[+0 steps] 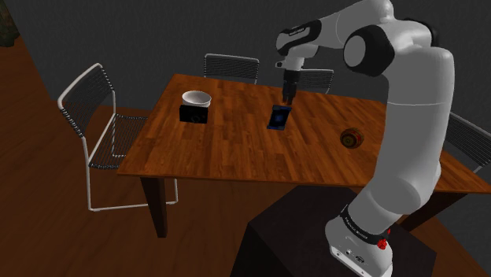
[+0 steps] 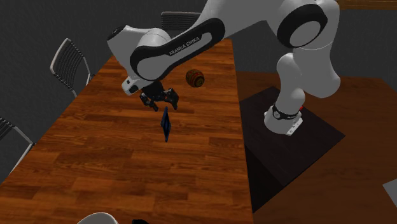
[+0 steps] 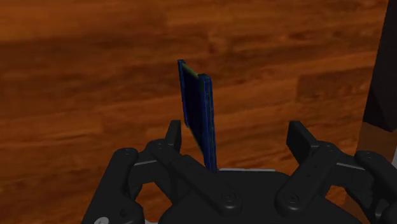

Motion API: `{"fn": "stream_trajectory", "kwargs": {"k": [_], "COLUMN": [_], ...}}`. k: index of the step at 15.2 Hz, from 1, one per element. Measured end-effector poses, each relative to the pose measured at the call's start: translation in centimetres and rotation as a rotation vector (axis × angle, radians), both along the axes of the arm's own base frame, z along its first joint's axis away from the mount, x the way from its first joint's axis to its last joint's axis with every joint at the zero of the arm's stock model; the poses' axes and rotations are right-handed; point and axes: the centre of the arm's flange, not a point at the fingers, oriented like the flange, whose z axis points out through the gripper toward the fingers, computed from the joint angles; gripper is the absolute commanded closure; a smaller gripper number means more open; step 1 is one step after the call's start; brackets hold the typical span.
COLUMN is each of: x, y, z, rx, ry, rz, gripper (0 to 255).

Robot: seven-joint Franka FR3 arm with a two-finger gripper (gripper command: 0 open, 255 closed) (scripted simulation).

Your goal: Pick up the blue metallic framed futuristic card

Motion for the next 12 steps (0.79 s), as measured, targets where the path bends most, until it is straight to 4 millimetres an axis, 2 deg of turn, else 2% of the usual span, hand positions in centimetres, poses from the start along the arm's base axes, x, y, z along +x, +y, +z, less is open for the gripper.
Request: {"fn": "stream_trajectory", "kwargs": {"k": [3, 9, 10, 12], "x": [1.5, 1.4, 1.5, 1.4], "y": [-0.4, -0.4, -0.4, -0.5], "z": [-2.6, -5.8, -6.0, -6.2], "rx": [0.016, 0.019, 0.019, 0.019], "ry": [0.019, 0.022, 0.022, 0.021], "rz": [0.052, 0.060, 0.060, 0.060], "gripper": [0, 0, 255, 255]}}
